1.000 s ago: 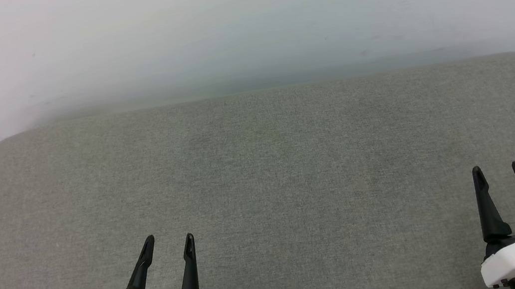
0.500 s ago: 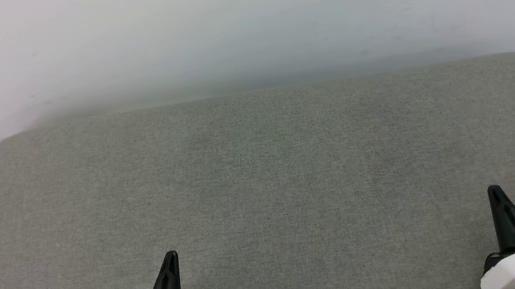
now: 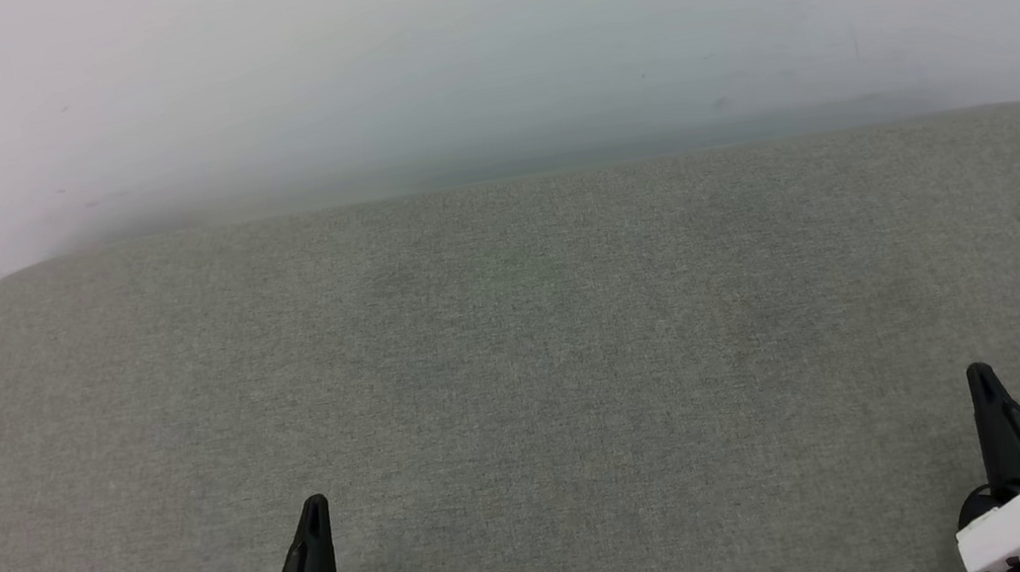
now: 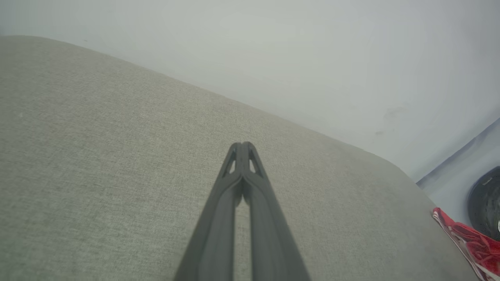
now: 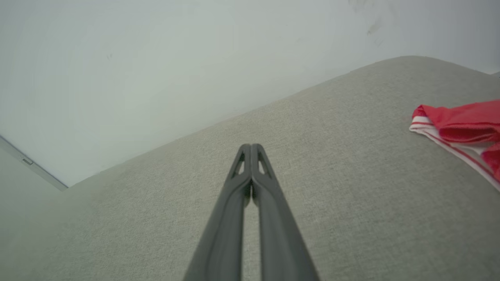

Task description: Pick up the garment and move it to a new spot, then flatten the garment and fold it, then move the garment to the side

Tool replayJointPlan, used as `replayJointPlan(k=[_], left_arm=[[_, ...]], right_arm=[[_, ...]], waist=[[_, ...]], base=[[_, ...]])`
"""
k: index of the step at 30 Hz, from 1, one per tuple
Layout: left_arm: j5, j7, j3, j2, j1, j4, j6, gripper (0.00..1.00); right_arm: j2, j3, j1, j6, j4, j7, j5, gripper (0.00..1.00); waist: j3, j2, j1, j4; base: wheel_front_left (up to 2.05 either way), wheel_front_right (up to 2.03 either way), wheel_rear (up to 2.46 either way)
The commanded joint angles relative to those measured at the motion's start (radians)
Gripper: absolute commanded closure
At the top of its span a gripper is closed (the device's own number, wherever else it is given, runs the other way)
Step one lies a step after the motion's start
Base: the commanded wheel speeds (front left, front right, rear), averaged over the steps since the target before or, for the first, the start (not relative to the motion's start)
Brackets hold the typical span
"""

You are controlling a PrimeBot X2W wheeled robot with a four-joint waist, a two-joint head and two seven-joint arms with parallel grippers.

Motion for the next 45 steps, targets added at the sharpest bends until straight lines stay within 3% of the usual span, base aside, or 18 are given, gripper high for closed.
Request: replayJointPlan(k=[1, 20, 45], left_arm=[[-0.048, 0.01, 0.004, 0.01, -0.033, -0.008, 0.0, 1.0], [-0.348, 0.071, 0.026, 0.021, -0.074, 0.024, -0.002, 1.0], [-0.664, 0.148, 0.06, 0.026, -0.115, 0.055, -0.003, 1.0]], right_arm=[[-0.001, 0.002, -0.029, 0.0, -0.011, 0.008, 0.047, 1.0], [-0.001, 0.009, -0.053, 0.0, 0.002, 0.072, 0.342, 1.0], [0.0, 0.015, -0.079, 0.0, 0.018, 0.144, 0.662, 1.0]], waist=[[0.0, 0.0, 0.0, 0.0], [0.001, 0.0, 0.0, -0.004], [0.002, 0.0, 0.0, -0.01]], base=[[0.0, 0.0, 0.0], [0.0, 0.0, 0.0], [0.0, 0.0, 0.0]])
